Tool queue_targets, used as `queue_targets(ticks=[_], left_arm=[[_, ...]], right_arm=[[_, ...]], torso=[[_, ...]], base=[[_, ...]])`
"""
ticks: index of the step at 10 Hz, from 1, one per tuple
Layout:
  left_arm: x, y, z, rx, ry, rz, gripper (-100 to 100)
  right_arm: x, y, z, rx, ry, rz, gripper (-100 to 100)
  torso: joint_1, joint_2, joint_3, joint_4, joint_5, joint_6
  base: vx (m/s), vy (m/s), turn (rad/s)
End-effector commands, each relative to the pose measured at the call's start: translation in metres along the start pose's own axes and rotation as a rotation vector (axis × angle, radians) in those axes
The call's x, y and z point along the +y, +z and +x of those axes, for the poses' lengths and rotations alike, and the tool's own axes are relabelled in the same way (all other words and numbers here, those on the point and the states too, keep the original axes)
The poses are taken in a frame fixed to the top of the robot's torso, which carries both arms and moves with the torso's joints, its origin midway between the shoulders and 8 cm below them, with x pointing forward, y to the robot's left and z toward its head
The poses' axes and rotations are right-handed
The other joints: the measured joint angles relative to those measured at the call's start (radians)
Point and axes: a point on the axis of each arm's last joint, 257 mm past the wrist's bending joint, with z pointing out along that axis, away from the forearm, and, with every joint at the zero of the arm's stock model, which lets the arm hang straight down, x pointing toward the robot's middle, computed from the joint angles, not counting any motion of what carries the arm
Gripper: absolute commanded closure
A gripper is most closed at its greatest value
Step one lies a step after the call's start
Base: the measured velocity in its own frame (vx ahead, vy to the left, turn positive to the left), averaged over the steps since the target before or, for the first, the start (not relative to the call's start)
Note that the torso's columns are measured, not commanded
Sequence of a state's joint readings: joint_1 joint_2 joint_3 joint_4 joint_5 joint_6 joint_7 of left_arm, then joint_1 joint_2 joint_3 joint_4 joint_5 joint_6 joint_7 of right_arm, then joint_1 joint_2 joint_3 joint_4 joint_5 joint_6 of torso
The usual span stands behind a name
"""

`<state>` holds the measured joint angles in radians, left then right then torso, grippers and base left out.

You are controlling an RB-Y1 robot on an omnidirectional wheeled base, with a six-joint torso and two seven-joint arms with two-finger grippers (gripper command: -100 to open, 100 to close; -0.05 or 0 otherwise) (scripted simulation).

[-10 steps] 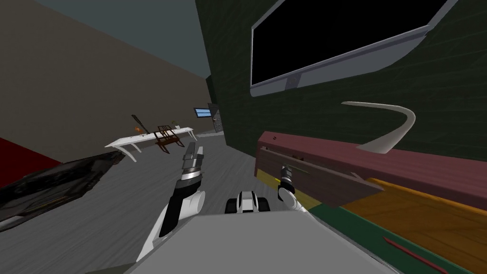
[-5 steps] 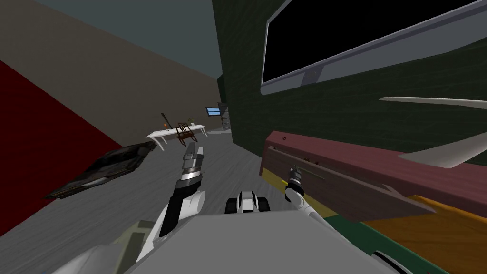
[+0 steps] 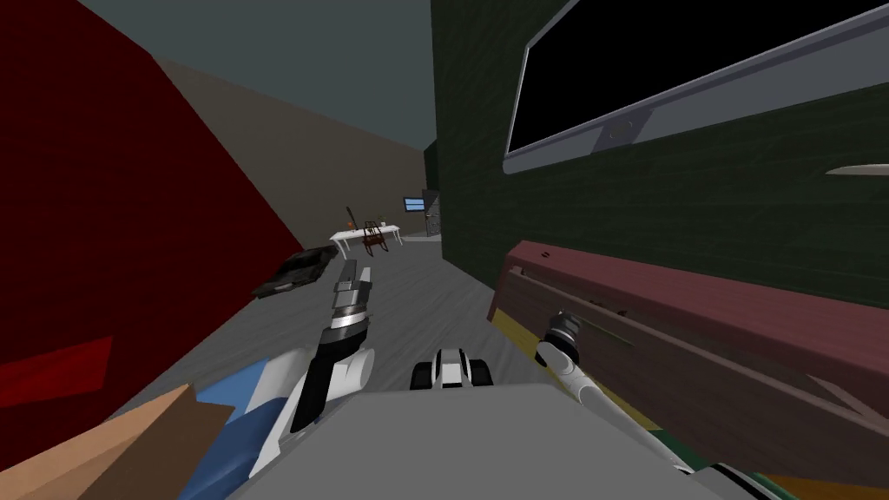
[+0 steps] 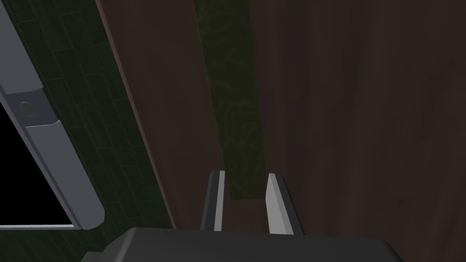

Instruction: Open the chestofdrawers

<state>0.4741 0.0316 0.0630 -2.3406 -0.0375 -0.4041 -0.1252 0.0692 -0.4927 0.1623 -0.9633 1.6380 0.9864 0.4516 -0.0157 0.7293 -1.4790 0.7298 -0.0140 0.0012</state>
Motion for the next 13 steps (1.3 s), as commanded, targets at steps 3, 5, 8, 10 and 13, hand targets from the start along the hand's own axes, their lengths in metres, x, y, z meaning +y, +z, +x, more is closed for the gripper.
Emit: queue_targets(ticks=[3,5,8,10,13], left_arm=[[0.000,0.000,0.000,0.000,0.000,0.000,0],[0.000,0.000,0.000,0.000,0.000,0.000,0],[0.000,0.000,0.000,0.000,0.000,0.000,0],[0.000,0.000,0.000,0.000,0.000,0.000,0],[0.000,0.000,0.000,0.000,0.001,0.000,0]], right_arm=[[-0.029,0.029,0.094,0.185,0.013,0.051,100],[-0.032,0.031,0.094,0.182,0.002,0.057,100],[-0.026,0.026,0.096,0.187,0.000,0.045,100],[-0.043,0.044,0.097,0.185,-0.002,0.060,-100],[-0.060,0.067,0.098,0.181,-0.005,0.061,-100]], torso=[[0.003,0.005,0.003,0.003,0.002,0.000],[0.012,0.007,0.004,0.006,0.006,-0.005],[0.014,0.006,0.003,0.005,0.007,-0.001],[0.011,0.007,0.003,0.005,0.006,-0.002],[0.007,0.003,0.000,0.006,0.010,-0.002]], base=[[-0.109,0.110,0.367],[-0.086,0.087,0.223],[-0.073,0.142,-0.018],[-0.068,0.160,-0.024],[-0.019,0.071,-0.014]])
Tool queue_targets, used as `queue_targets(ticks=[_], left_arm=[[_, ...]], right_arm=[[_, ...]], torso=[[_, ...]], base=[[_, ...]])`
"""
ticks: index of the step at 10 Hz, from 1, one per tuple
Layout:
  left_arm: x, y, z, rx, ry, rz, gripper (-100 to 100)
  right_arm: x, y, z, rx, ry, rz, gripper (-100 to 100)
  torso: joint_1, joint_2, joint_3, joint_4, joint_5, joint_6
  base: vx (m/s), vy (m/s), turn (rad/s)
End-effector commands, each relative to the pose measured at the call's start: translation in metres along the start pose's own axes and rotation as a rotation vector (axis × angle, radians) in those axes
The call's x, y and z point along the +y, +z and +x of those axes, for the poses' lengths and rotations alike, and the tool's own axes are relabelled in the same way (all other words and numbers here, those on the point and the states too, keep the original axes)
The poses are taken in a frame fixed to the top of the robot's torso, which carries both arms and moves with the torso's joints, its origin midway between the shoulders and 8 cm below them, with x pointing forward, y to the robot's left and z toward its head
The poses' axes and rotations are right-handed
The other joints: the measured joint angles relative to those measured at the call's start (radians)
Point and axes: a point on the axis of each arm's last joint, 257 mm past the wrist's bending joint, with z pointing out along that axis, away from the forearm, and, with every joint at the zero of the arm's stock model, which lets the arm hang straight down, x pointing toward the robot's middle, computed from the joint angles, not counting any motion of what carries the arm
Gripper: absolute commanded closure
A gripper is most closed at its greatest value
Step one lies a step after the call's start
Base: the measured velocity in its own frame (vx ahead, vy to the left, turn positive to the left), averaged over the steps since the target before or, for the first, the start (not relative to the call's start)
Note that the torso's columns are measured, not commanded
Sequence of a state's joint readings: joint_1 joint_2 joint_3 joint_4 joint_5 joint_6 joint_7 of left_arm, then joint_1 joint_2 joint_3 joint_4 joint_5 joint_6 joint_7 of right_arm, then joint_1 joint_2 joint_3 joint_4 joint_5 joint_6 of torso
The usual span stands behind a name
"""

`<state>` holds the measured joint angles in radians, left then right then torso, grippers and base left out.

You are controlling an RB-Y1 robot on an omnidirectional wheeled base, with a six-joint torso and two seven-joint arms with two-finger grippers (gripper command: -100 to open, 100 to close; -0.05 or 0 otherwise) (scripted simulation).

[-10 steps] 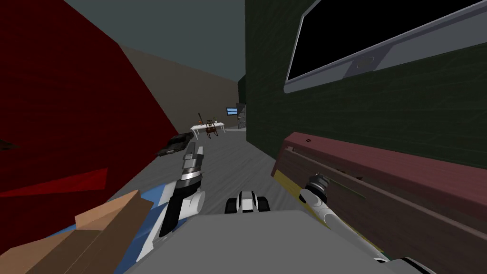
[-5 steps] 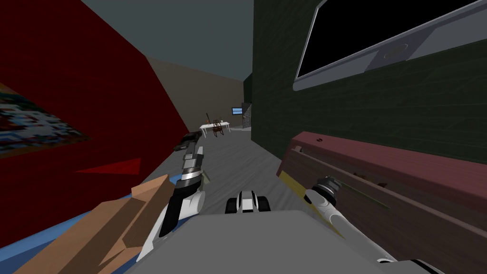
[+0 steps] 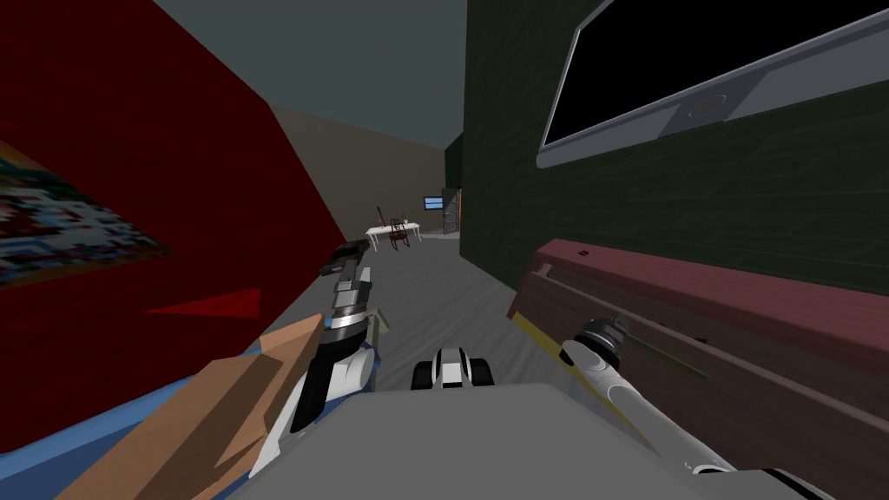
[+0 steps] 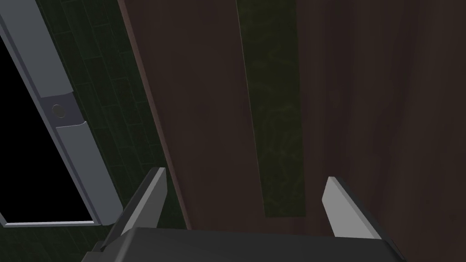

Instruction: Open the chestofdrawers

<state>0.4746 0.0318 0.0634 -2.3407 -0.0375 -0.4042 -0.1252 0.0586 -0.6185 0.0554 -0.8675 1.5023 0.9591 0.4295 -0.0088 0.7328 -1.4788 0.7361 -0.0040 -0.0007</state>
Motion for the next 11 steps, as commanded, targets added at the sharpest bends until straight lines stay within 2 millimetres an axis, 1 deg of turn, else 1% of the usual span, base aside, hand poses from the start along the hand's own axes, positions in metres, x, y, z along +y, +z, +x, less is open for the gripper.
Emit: queue_targets(ticks=[1,2,4,5,6,11], left_arm=[[0.000,0.000,0.000,0.000,0.000,0.000,0],[0.000,0.000,0.000,0.000,0.000,0.000,0],[0.000,0.000,0.000,0.000,0.000,0.000,0],[0.000,0.000,0.000,0.000,0.000,0.000,0],[0.000,0.000,0.000,0.000,0.000,0.000,0],[0.000,0.000,0.000,0.000,0.000,0.000,0]], right_arm=[[-0.014,0.021,-0.003,-0.005,-0.003,-0.001,-100],[-0.025,0.036,-0.006,-0.009,-0.002,0.001,-100],[-0.038,0.051,-0.009,-0.013,-0.002,0.003,-100],[-0.030,0.044,-0.006,-0.010,-0.005,-0.002,-100],[-0.029,0.045,-0.006,-0.010,-0.006,-0.007,0],[-0.025,0.043,-0.004,-0.009,-0.007,-0.016,0]], torso=[[0.003,0.002,0.001,0.001,0.002,0.000],[0.007,0.004,0.002,0.002,0.005,0.001],[0.012,0.007,0.004,0.003,0.006,0.001],[0.013,0.007,0.003,0.004,0.008,0.001],[0.012,0.007,0.003,0.004,0.008,0.001],[0.010,0.006,0.003,0.002,0.005,0.001]], base=[[-0.012,0.049,-0.008],[-0.029,0.080,-0.022],[-0.024,0.086,-0.019],[-0.006,0.032,-0.006],[0.000,0.000,0.000],[0.000,0.000,0.000]])
